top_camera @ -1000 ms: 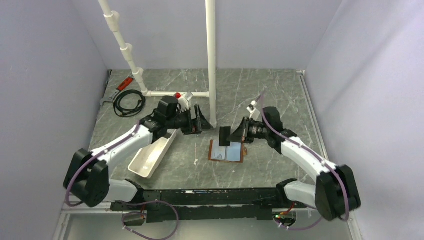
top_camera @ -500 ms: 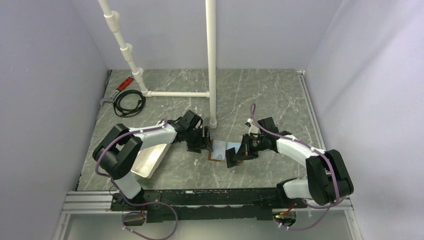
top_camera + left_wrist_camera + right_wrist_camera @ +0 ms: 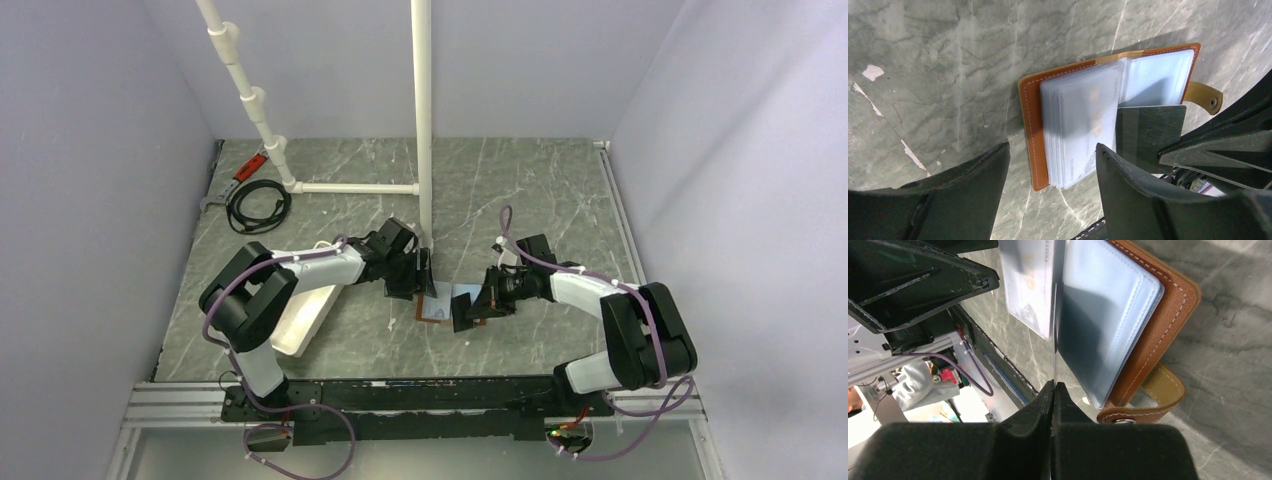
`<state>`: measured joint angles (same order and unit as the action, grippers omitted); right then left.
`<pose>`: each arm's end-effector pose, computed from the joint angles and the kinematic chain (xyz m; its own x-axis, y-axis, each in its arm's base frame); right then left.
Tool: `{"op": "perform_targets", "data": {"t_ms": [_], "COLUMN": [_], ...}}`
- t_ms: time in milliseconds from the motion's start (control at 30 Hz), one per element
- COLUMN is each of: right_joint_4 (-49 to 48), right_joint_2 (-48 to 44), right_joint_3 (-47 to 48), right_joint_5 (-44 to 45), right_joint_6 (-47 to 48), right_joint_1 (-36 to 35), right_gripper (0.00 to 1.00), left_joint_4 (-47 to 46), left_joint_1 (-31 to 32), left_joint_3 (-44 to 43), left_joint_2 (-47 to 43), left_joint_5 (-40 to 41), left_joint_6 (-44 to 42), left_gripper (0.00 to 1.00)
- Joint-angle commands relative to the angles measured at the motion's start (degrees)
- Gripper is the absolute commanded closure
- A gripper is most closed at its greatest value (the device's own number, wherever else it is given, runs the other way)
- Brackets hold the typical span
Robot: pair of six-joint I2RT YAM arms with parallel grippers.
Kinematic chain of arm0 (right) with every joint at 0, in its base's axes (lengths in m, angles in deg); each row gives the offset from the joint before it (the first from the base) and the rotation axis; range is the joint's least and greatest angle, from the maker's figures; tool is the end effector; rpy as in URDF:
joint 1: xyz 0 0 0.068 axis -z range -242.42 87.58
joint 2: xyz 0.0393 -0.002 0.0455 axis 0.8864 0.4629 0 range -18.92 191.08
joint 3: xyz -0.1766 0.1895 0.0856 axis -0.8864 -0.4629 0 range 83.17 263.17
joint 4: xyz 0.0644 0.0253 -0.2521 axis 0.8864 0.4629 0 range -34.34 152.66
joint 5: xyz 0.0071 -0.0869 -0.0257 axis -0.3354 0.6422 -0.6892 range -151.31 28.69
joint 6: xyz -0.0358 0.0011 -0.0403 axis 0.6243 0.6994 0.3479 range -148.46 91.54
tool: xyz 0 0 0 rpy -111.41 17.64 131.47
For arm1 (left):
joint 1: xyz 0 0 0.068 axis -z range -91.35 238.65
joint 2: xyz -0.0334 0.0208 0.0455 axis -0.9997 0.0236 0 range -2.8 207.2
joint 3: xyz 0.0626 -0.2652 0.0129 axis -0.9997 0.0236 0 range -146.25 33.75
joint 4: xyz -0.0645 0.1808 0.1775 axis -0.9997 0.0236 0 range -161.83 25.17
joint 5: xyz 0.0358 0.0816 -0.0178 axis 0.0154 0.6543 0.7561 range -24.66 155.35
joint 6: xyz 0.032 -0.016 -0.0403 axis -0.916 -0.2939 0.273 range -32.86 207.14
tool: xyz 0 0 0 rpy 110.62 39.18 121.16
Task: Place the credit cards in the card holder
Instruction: Insert the credit card into the card holder.
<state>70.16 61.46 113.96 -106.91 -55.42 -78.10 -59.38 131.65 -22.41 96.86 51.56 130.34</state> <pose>0.2084 0.0849 0.1372 -0.9939 0.0505 -0.0981 -0.0438 0.6354 0.7710 0.2459 -0.2410 0.1587 -0.9619 -0.0120 -0.2731 0.1392 0.8383 -0.5272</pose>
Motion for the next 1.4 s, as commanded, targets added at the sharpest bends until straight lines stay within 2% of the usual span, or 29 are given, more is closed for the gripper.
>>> {"op": "perform_targets", "data": {"t_ms": [0, 167, 433, 967, 1367], "right_joint_4": [-3.71, -4.23, 0.07, -5.15, -10.30], "right_joint_2": [0.71, 1.65, -3.00, 6.10, 10.59], "right_joint_3": [0.58, 1.07, 2.41, 3.14, 3.38], "right_joint_5": [-2.05, -3.17, -0.58, -3.22, -2.27], "right_joint_6": [1.27, 1.57, 2.44, 2.28, 0.33], "right_joint_1": [0.49, 0.61, 0.70, 0.67, 0.70], "right_gripper": [1.00, 1.00, 1.00, 1.00, 1.00], "left_joint_4": [4.74, 6.48, 7.84, 8.76, 9.48], "left_joint_1": [0.49, 1.15, 1.48, 2.08, 2.43], "left_joint_3": [0.29, -0.40, -0.65, -0.18, -0.11], "left_joint_2": [4.27, 5.88, 8.03, 8.86, 8.73], "left_joint_5": [5.63, 7.00, 8.33, 9.79, 10.14], "left_joint_6": [0.21, -0.11, 0.03, 0.26, -0.13], "left_gripper": [0.30, 0.31, 0.39, 0.49, 0.52]}}
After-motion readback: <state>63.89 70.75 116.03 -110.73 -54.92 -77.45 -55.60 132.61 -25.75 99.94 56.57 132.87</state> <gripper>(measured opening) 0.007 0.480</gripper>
